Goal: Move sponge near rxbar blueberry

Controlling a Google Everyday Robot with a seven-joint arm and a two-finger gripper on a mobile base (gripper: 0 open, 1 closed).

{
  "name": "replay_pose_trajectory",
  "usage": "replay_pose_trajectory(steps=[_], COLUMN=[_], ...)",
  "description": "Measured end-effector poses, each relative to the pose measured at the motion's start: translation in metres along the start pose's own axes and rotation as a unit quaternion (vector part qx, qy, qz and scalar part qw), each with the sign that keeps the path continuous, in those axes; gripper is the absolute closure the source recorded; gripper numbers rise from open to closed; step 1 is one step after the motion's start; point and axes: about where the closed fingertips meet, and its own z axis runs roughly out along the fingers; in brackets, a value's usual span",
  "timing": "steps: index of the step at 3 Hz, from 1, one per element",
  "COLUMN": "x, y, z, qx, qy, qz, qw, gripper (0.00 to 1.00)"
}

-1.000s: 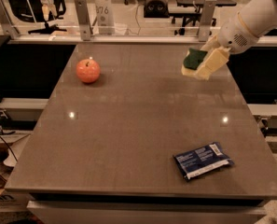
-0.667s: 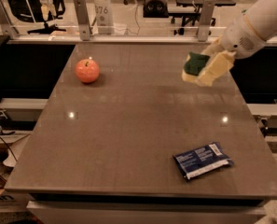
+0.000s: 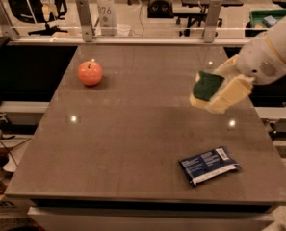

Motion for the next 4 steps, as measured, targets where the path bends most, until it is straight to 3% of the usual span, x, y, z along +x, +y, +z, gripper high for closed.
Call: replay_pose_trajectory(steps=[2,4], x=[0.021,0.047], y=[0.061,0.085], z=[0.006,0.018], qx=[0.013,0.010], qy=[0.009,0.017], qz=[-0.008,0.014], qw=[0.9998,0.9997], gripper=[1.00,0.59])
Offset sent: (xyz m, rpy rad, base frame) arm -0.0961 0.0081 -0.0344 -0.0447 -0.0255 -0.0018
